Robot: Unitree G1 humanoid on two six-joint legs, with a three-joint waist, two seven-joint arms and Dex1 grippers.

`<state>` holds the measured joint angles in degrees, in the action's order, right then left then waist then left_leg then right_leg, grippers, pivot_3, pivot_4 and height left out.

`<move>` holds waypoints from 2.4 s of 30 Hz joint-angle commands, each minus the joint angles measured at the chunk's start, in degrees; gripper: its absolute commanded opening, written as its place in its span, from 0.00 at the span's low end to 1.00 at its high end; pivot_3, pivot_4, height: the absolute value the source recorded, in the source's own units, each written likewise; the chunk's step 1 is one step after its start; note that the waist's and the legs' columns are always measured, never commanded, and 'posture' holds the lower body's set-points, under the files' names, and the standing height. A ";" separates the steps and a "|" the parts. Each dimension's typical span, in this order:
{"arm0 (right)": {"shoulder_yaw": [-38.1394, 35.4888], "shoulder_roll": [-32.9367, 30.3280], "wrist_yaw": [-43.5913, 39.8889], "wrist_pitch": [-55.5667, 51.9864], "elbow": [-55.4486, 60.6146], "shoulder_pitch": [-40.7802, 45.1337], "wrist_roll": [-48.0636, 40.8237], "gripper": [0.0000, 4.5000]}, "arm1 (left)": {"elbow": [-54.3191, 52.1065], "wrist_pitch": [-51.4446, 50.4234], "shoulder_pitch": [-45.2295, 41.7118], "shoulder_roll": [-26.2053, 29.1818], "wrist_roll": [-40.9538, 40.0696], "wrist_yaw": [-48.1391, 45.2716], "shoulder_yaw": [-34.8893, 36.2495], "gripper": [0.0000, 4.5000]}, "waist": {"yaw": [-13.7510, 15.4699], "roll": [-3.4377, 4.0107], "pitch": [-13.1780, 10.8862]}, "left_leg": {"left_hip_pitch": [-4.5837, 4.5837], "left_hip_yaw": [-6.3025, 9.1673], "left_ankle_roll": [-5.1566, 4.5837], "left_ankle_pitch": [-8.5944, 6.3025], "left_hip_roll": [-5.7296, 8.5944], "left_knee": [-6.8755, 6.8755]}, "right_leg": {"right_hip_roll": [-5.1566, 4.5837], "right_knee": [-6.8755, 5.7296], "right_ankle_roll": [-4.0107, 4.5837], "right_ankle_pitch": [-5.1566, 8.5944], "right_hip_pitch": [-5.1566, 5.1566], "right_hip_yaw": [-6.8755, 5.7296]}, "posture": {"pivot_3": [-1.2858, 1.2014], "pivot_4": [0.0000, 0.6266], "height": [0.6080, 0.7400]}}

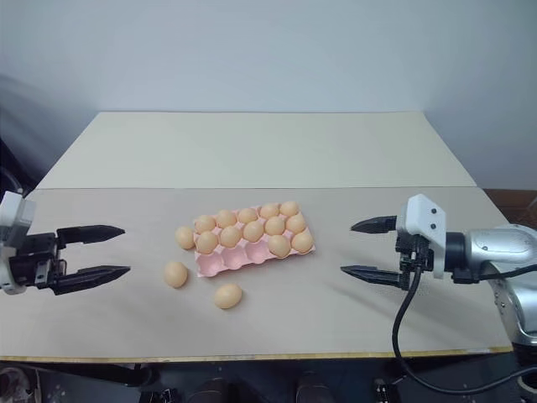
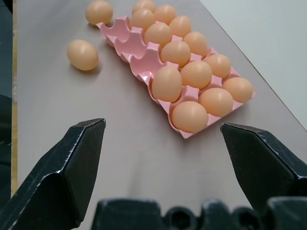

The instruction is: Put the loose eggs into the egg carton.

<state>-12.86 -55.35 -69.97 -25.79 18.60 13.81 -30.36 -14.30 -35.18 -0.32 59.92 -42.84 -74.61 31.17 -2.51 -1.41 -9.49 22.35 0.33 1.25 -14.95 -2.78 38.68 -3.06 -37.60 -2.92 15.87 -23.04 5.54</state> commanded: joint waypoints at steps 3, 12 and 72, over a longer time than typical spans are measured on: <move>-1.07 -0.77 -0.19 0.37 0.22 0.65 -1.38 0.99 | -6.13 1.37 -3.96 0.27 -0.36 0.27 -6.32 1.00 | 0.54 0.00 0.00 | 0.01 0.00 0.00 0.00 0.01 0.00 | -0.02 0.01 0.00 0.00 0.01 -0.01 | 0.52 0.24 1.00; -0.41 -0.81 -0.18 0.20 -0.12 2.04 -1.63 0.99 | -7.98 12.09 -16.23 -7.26 14.21 0.44 -32.84 1.00 | 1.14 0.00 0.00 | 0.02 0.01 0.00 0.00 0.03 0.04 | 0.03 0.01 0.00 -0.01 0.03 0.02 | 0.52 0.24 1.00; -4.55 -0.93 4.25 -0.96 4.84 -3.49 -5.03 1.00 | 17.25 41.35 -40.36 -15.34 29.05 -17.87 -49.65 1.00 | 1.62 0.01 0.00 | -0.10 0.12 -0.05 -0.01 0.09 0.21 | 0.00 0.11 -0.09 -0.01 0.41 -0.05 | 0.52 0.24 1.00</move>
<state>-15.33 -55.72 -65.92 -26.54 21.99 9.96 -34.13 4.69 2.35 -40.89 43.84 -13.45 -91.77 -17.80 -0.89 -1.40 -9.49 22.24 0.45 1.20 -14.97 -2.69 38.89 -3.06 -37.50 -3.01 15.86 -22.63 5.48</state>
